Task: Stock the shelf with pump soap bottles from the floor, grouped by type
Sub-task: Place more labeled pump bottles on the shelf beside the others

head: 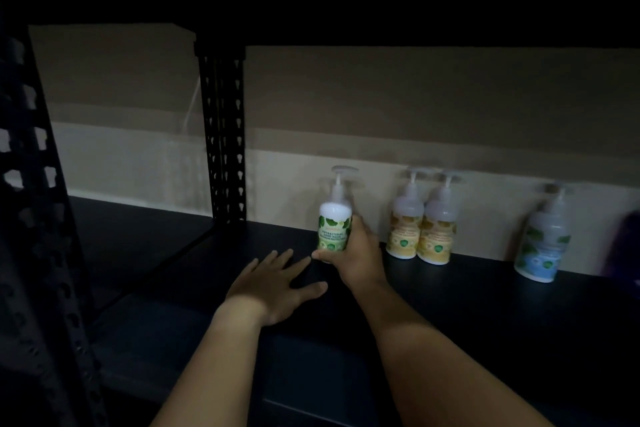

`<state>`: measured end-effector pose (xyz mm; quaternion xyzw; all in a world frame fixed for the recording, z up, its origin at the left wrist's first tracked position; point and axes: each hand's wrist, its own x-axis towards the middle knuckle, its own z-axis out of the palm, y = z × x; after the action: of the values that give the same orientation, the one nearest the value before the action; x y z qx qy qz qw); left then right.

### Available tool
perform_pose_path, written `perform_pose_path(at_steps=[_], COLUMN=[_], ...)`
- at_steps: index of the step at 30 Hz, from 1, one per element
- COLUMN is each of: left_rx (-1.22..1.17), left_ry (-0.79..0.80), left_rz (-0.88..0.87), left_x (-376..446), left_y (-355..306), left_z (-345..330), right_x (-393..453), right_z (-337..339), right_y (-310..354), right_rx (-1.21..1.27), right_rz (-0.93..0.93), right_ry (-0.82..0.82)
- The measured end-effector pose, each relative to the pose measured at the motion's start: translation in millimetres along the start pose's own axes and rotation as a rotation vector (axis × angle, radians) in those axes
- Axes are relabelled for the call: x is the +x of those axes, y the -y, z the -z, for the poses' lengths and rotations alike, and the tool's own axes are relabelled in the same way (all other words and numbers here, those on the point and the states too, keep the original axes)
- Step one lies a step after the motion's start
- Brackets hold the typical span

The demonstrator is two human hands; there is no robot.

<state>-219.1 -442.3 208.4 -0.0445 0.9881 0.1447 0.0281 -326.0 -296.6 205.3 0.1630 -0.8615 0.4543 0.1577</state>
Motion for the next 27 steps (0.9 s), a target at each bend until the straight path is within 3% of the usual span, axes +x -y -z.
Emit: perform_pose_path(at_steps=[27], left_rx=[0.019], left_ry=[0.009], left_rz=[0.016], left_x=[4.2], left_y=[2.8], left_z=[-0.1], right_x=[31.0], right_z=[-16.2], right_y=[-1.3], right_rx=[-0.227], right_rz=[-0.173], right_ry=[-0.191])
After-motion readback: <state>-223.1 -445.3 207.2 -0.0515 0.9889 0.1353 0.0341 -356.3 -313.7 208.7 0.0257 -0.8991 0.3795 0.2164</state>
